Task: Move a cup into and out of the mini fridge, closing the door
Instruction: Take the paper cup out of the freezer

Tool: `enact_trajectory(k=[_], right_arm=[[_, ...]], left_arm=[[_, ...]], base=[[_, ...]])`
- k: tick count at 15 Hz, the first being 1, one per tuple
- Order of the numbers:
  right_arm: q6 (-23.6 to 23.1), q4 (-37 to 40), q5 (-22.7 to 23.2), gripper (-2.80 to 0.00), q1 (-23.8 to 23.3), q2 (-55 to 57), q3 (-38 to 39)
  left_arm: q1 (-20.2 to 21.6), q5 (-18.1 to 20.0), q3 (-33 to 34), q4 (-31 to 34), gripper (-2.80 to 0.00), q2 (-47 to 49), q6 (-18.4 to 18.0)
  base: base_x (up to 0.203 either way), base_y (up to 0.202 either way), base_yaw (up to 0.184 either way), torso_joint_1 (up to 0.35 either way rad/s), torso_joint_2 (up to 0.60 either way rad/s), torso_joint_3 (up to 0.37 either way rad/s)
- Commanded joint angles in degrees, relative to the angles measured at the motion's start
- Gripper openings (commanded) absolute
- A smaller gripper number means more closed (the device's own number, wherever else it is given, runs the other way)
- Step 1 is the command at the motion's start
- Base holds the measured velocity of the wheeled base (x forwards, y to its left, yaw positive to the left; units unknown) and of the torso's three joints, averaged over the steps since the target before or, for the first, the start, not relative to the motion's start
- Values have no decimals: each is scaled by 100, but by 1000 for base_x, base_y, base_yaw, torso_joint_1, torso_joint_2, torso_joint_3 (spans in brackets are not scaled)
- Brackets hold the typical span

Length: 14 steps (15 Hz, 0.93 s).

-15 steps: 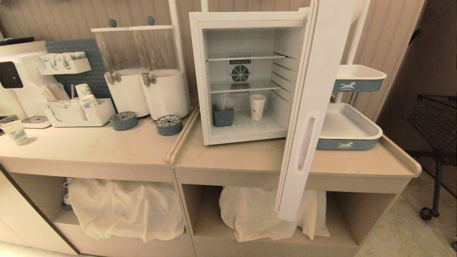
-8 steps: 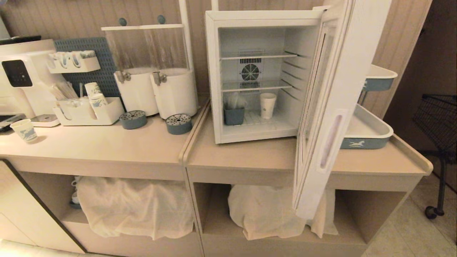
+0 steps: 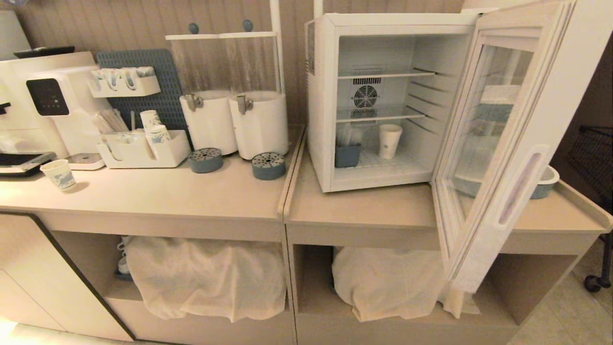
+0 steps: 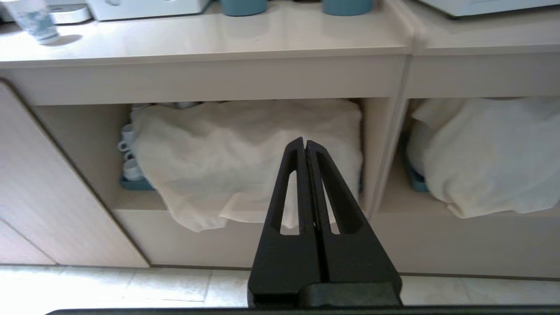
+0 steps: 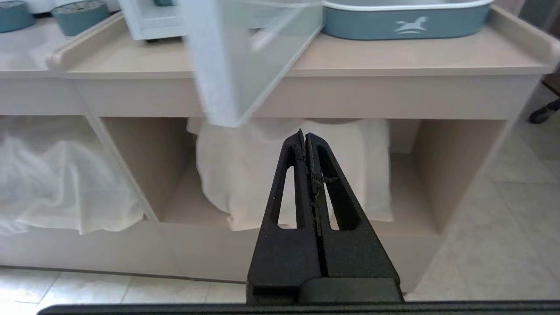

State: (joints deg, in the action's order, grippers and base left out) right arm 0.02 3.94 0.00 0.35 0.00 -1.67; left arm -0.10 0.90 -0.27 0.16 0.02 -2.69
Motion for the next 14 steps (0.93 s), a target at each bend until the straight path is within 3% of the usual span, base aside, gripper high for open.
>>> enact_trajectory(k=[1, 14], right_arm=[[-2, 2, 0, -280, 0, 9, 0], [6, 2, 0, -280, 0, 9, 0]], left_arm=[[1, -2, 0, 2, -280, -20, 6], [1, -11, 9, -16, -280, -20, 58]], base=[[0, 197, -3, 2, -2, 2], [0, 190, 1, 3, 4, 3]])
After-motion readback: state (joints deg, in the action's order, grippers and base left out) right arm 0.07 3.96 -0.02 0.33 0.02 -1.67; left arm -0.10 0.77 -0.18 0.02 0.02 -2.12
